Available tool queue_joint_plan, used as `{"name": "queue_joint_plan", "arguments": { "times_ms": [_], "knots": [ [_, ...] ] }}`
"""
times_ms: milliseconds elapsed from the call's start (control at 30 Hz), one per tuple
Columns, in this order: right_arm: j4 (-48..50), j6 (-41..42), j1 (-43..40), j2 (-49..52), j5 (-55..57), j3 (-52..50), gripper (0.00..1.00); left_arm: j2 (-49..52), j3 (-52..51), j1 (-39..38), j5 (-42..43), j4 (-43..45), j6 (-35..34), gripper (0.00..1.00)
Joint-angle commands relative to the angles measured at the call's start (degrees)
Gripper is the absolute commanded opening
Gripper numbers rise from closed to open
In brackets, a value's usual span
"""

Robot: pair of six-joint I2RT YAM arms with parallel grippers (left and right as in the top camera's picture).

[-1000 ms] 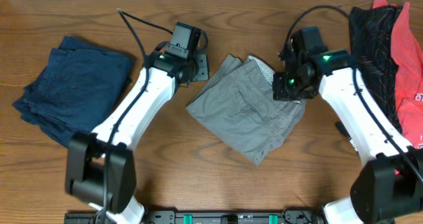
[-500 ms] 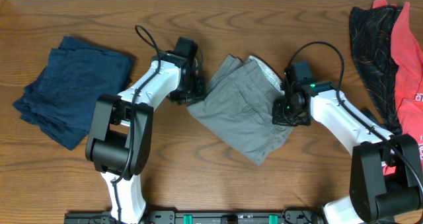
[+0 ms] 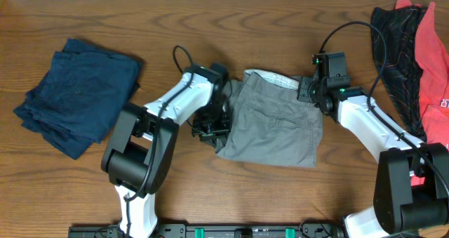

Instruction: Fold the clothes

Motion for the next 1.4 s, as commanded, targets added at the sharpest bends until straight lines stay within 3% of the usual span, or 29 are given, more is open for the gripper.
{"name": "queue_joint_plan", "arguments": {
  "times_ms": [0, 33, 100, 133, 167, 333, 733, 1233, 1367],
  "knots": [
    [-2.1, -1.0, -0.1, 0.3, -0.7, 0.1, 0.18, -5.6, 0.3, 1.3, -0.8, 0.5, -0.2, 0.33],
    [-2.9, -1.0, -0.1, 0.3, -0.7, 0.1, 0.19, -7.0, 0.6, 1.8, -2.3, 1.2, -0.2, 0.42],
    [-4.5, -1.0, -0.1, 0.3, -0.7, 0.1, 0.19, -9.3, 0.7, 2.9, -4.5, 4.2, -0.2, 0.86],
    [-5.0, -1.0, -0.1, 0.3, -0.7, 0.0, 0.19, -10.3, 0.7, 3.5, -4.9, 6.4, 0.1, 0.96],
    [-5.4, -1.0, -0.1, 0.3, -0.7, 0.0, 0.18, -10.8, 0.7, 3.8, -4.9, 8.5, 0.7, 0.98],
    [-6.6, -1.0, 0.0, 0.3, -0.7, 0.0, 0.18, -10.5, 0.7, 4.1, -3.5, 17.7, 6.0, 0.98],
    [-8.0, -1.0, 0.0, 0.3, -0.7, 0.0, 0.18, -1.0, 0.7, 4.2, 0.4, 29.9, 5.7, 0.98],
    [-8.2, -1.0, 0.0, 0.3, -1.4, 0.0, 0.16, 5.4, 0.7, -1.0, 2.7, 33.8, -0.3, 1.00],
    [-8.2, -1.0, 0.0, 0.3, -1.4, 0.0, 0.15, 5.3, 0.7, -4.0, 4.5, 36.5, -0.3, 0.91]
  ]
}}
